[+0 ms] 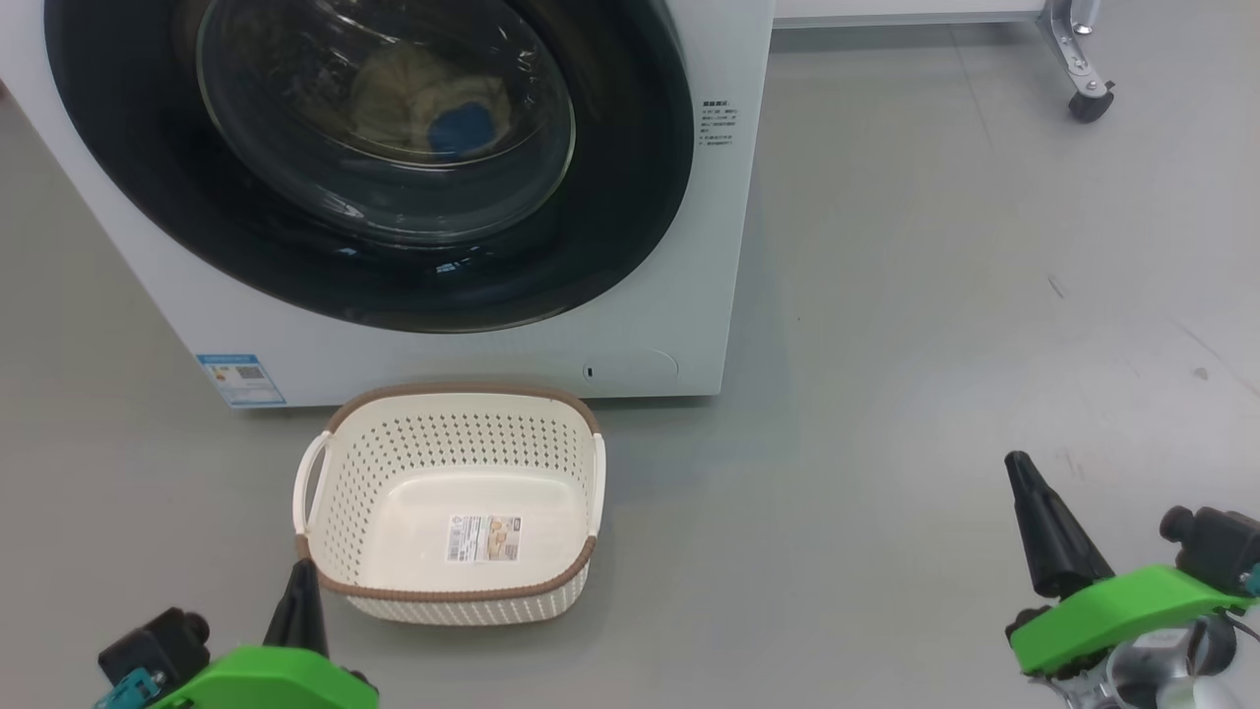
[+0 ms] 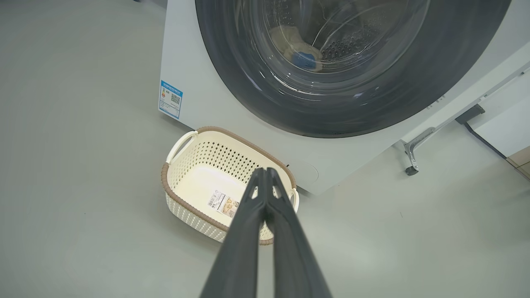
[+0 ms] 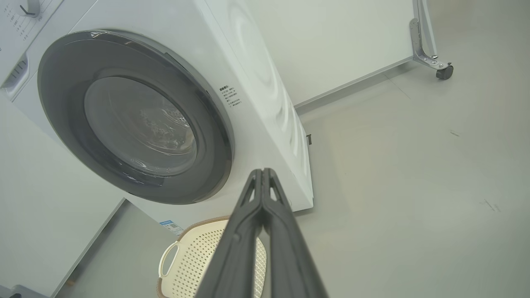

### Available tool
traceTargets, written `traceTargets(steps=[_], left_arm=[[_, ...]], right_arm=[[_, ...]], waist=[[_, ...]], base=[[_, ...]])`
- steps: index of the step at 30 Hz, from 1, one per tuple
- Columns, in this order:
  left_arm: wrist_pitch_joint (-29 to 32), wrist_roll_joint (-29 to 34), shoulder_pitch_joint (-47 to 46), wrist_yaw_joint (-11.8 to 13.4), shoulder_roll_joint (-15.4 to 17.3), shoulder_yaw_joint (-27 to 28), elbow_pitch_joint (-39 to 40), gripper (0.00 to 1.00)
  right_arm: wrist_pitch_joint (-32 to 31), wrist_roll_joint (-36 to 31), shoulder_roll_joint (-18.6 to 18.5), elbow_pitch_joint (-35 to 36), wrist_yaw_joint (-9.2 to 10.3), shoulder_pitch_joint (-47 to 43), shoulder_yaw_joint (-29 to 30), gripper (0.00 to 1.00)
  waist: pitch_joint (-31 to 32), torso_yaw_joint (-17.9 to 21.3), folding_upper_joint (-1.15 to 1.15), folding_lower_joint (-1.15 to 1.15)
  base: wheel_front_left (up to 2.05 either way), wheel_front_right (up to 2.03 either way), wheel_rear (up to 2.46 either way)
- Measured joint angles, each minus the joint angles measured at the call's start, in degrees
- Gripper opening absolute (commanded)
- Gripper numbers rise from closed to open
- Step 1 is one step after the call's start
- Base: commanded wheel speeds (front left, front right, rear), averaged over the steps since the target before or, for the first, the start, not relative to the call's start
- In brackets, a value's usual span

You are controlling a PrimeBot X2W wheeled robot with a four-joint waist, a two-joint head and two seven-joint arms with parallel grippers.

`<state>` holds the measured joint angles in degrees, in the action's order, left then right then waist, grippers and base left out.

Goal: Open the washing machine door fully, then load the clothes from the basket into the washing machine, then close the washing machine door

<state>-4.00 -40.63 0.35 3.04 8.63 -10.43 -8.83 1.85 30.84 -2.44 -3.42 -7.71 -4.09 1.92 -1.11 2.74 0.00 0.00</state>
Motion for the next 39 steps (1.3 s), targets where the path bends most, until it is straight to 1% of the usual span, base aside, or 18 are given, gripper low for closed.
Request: traceTargets(steps=[7,17,21,26,39], left_arm=[[0.55,-4.0,-0.02,-0.56,-0.4,1.03,-0.47,0.0],[1.59,-9.89,-0.17,-2.01,-0.89,2.53,-1.24,0.0],[2.09,-12.18,-0.34,-2.09,-1.13,3.01,-1.55,0.0],[2.53,-15.11,-0.81,-3.01,-1.45,3.71,-1.88,0.0],[3.91,-22.59,-1.16,-4.12,-2.24,5.7,-2.71,0.0]], right_arm=[[-0.52,4.93,-0.11,-0.99,0.0,1.01,0.03,0.0],[-1.14,11.98,-0.27,-2.29,0.01,1.1,0.22,0.0],[-1.45,14.78,-0.3,-2.88,0.01,1.3,0.3,0.0],[-1.71,18.28,-0.38,-3.43,0.01,2.34,0.41,0.0],[-2.45,27.36,-0.45,-5.33,0.02,2.7,1.07,0.0]], waist=[[0.07,-0.21,0.0,0.0],[0.17,-0.52,0.0,0.0],[0.21,-0.64,0.0,0.0],[0.27,-0.79,0.0,0.0],[0.4,-1.19,0.0,0.0]], base=[[0.0,0.0,0.0],[0.0,0.0,0.0],[0.0,0.0,0.0],[0.0,0.0,0.0],[0.0,0.0,0.0]])
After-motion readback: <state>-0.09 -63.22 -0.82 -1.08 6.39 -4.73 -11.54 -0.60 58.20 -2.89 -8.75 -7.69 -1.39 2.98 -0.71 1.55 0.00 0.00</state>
